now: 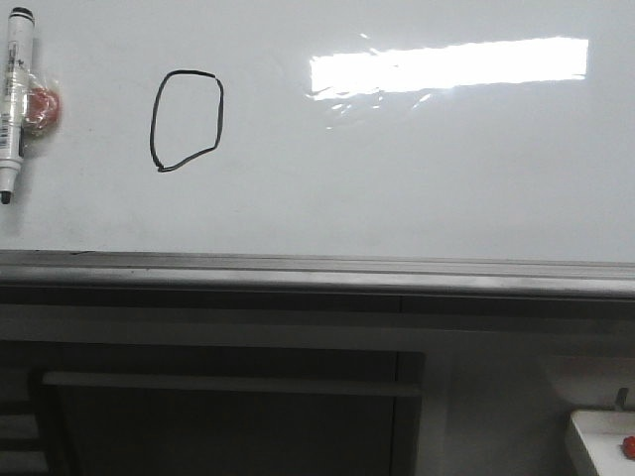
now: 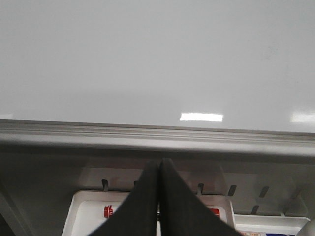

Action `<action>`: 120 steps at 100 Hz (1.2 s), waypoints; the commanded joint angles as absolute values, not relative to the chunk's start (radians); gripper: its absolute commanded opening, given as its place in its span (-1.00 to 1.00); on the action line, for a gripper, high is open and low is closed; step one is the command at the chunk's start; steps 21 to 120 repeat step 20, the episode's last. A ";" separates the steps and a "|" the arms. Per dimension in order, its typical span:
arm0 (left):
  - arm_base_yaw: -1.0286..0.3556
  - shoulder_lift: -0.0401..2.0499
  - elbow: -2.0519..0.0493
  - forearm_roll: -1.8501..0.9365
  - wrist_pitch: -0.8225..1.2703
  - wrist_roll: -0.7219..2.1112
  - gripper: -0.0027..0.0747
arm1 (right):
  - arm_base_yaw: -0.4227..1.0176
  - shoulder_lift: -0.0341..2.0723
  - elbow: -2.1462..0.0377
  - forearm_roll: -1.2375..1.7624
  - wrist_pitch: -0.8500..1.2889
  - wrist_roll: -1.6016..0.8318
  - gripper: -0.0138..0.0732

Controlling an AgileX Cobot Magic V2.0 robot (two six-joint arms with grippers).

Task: Write number 0 on whiteboard

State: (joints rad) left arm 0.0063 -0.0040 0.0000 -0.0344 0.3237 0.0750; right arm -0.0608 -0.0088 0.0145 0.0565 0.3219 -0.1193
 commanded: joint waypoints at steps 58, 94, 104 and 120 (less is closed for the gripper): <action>0.007 -0.030 0.013 -0.044 0.252 0.068 -0.98 | -0.068 -0.030 0.039 0.046 0.307 -0.119 -0.82; 0.007 -0.030 0.013 -0.044 0.252 0.068 -0.98 | -0.068 -0.030 0.039 0.046 0.307 -0.119 -0.82; 0.007 -0.030 0.013 -0.044 0.252 0.068 -0.98 | -0.068 -0.030 0.039 0.046 0.307 -0.119 -0.82; 0.007 -0.030 0.013 -0.044 0.252 0.068 -0.98 | -0.068 -0.030 0.039 0.046 0.307 -0.119 -0.82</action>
